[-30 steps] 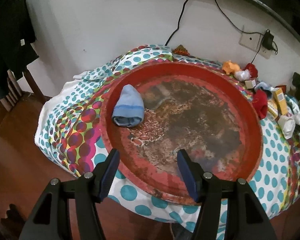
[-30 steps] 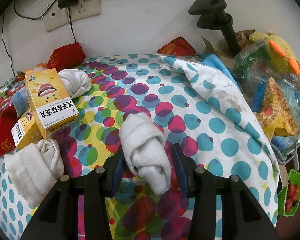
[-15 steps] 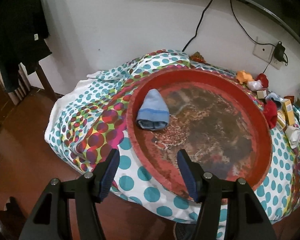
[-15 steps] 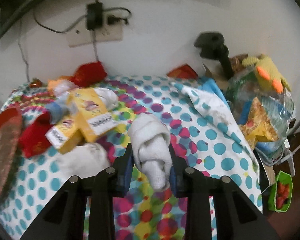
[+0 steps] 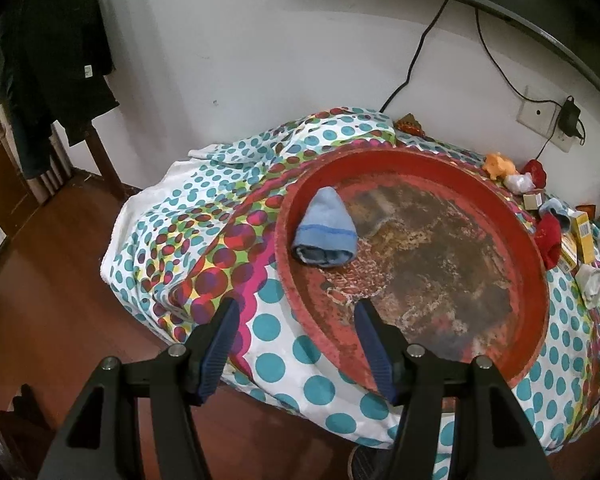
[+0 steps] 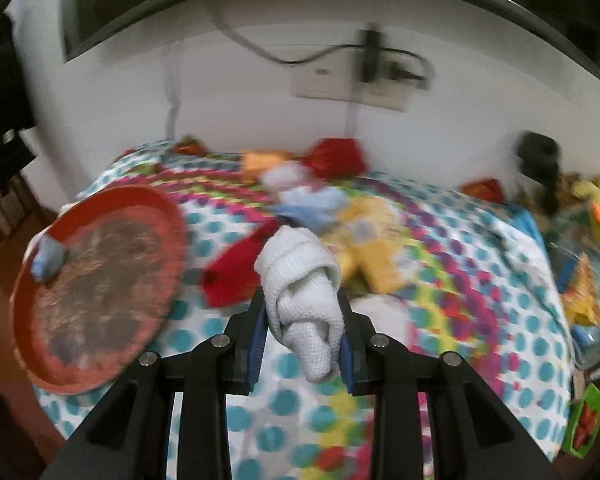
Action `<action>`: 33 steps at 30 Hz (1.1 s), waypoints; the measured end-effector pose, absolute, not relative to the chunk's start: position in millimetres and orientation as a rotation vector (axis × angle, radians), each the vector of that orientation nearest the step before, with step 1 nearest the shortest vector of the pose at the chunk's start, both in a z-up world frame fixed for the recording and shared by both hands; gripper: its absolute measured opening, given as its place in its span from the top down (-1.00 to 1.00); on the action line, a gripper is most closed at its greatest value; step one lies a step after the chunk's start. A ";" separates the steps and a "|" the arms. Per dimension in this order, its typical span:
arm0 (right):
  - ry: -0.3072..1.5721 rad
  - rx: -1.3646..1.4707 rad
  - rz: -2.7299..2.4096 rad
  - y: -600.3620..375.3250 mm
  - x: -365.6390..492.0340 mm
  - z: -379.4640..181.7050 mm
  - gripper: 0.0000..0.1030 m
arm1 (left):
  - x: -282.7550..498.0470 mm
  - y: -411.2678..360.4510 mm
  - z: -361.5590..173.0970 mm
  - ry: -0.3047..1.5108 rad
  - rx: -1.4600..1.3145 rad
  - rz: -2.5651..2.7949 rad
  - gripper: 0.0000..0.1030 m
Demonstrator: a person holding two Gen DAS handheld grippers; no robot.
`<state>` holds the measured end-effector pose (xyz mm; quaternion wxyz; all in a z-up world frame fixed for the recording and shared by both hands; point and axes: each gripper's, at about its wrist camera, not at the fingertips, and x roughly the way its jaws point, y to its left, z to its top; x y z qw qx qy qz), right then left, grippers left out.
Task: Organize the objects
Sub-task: 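Carry the white knotted sock into the red tray and open the right gripper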
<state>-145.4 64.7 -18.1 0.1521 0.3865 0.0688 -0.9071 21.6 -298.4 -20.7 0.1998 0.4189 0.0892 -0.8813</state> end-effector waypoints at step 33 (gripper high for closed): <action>0.381 1.151 -2.282 -78.5 -107.7 -59.9 0.42 | 23.0 -307.6 -24.6 0.275 1.173 -2.420 -0.19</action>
